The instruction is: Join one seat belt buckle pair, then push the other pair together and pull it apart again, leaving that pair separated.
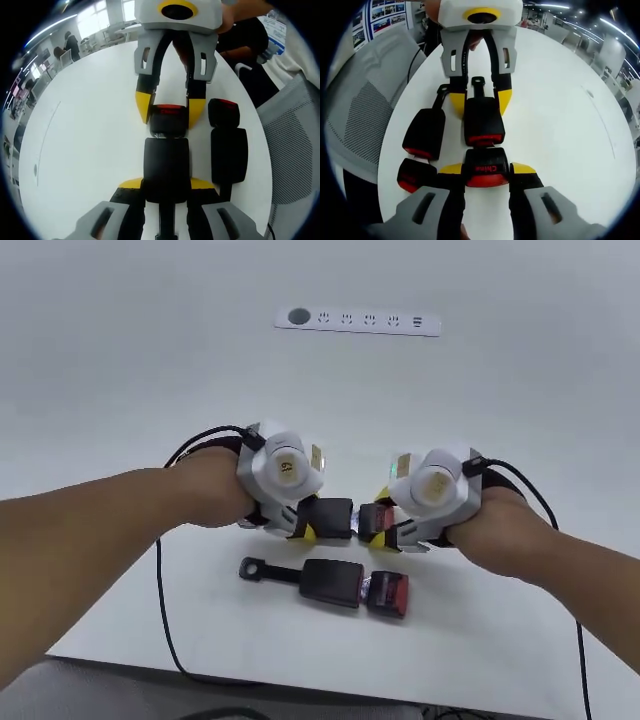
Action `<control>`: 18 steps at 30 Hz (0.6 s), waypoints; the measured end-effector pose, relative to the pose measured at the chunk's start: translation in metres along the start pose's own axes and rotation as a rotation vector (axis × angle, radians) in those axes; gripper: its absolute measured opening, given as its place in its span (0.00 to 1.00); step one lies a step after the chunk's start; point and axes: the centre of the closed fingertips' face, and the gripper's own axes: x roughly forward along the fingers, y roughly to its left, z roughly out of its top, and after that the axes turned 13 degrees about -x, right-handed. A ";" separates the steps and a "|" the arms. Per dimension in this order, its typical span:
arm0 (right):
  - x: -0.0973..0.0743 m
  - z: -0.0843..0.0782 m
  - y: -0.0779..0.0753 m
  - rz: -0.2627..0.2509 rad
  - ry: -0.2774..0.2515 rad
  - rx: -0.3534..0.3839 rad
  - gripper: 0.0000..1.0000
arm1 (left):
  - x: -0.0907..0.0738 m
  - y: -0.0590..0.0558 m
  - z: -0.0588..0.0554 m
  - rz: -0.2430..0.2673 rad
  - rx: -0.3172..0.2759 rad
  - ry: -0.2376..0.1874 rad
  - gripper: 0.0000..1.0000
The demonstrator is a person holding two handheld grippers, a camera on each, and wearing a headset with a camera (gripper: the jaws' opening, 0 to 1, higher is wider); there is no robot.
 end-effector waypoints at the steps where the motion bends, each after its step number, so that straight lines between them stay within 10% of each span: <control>1: 0.000 0.000 0.000 0.001 0.000 -0.001 0.32 | 0.001 0.001 0.000 0.000 0.000 -0.001 0.32; 18: -0.011 -0.012 0.002 -0.003 0.015 0.009 0.32 | 0.001 0.002 -0.001 0.003 0.001 0.010 0.32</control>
